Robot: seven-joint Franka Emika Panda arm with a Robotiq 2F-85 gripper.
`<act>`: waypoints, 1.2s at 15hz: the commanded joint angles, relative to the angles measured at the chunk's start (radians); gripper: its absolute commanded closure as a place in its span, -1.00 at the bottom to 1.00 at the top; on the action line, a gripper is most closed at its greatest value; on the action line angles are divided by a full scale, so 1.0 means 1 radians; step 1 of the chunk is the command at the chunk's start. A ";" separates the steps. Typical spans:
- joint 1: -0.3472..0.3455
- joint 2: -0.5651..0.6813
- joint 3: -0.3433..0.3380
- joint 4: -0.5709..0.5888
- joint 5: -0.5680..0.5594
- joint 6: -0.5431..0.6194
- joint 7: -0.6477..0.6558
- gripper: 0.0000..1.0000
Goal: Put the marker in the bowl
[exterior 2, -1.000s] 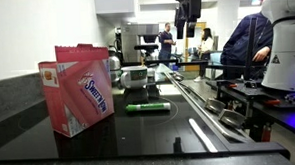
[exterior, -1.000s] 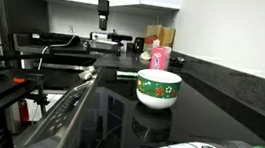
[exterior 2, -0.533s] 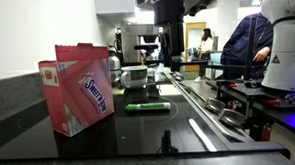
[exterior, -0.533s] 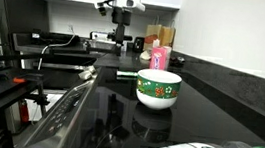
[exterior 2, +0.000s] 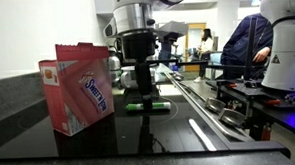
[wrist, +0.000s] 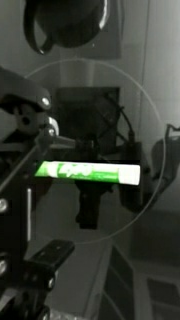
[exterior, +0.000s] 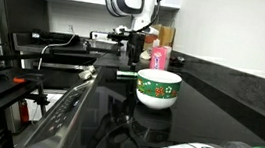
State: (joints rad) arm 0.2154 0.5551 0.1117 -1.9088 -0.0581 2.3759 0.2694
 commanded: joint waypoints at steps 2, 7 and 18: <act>0.038 0.100 -0.031 0.171 0.004 -0.126 0.026 -0.23; 0.024 0.146 -0.043 0.238 0.025 -0.159 0.030 0.00; 0.024 0.141 -0.036 0.226 -0.002 -0.160 -0.070 0.90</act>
State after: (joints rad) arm 0.2345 0.7049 0.0766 -1.6829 -0.0517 2.2504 0.2315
